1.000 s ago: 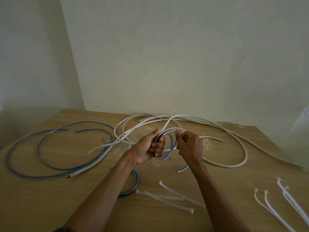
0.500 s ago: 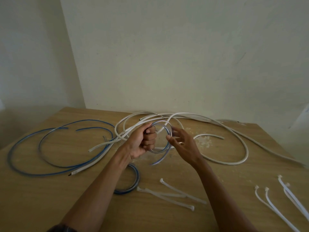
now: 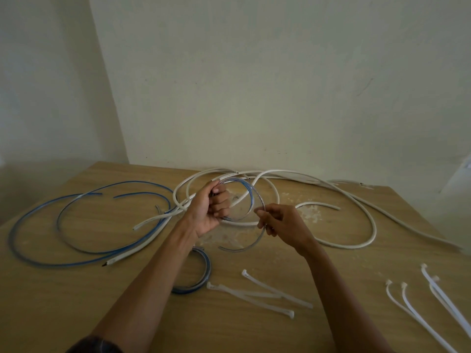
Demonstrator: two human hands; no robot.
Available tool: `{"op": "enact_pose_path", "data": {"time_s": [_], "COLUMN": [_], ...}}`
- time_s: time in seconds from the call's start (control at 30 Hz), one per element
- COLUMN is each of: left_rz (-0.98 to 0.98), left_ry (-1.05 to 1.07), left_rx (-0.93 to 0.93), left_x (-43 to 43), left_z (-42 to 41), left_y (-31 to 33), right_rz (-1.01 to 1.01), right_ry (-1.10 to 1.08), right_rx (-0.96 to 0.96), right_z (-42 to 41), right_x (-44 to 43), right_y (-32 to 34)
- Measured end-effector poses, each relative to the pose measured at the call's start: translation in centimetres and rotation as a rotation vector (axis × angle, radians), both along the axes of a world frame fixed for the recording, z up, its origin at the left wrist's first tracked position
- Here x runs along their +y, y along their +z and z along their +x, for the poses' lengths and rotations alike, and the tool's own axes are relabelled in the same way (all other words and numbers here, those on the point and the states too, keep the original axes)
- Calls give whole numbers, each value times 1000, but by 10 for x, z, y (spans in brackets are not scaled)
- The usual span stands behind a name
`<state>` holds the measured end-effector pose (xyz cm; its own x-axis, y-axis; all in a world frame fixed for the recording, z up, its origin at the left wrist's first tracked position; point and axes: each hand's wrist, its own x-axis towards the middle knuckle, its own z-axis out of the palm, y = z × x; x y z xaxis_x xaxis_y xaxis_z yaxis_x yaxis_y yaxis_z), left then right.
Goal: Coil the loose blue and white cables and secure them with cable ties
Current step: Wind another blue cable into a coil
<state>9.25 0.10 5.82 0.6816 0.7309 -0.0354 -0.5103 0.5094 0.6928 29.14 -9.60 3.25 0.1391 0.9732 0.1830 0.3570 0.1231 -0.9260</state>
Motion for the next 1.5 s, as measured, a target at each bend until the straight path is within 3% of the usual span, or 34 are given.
{"op": "enact_pose_path", "data": {"time_s": [0.2,0.67,0.73,0.8,0.9,0.97,1.07,1.17,1.37,1.5], "left_rz": [2,-136,-138,-92,51,194,418,554,653,554], "left_ry": [28,226,234,245,186,113,6,-25,183,174], "left_rx": [-30,-137,-131,-41,187,395,668,801,862,786], "left_x": [3,-15,-14,-14,-15,-19,-28,-32,-30,-32], "left_z": [-3,28,29,29,26,24,25,30,41,48], "left_y": [-6,-18,-18,-16,-11,-7,-1,2,-3,-4], "right_rz": [-3,24,26,72,171,207,279,371,428,439], "right_ry": [18,-79,-97,-165,-293,-275,-143,-107,-299,-352], "right_rx": [569,776,720,500,85,-25,-114,-155,-70,-33], "right_z": [1,-24,-27,-28,-26,-24,-26,-36,-46,-42], "right_x": [-1,3,5,6,8,9,9,8,4,4], "right_y": [7,-6,-9,-11,-13,-14,-16,-16,-9,-5]}}
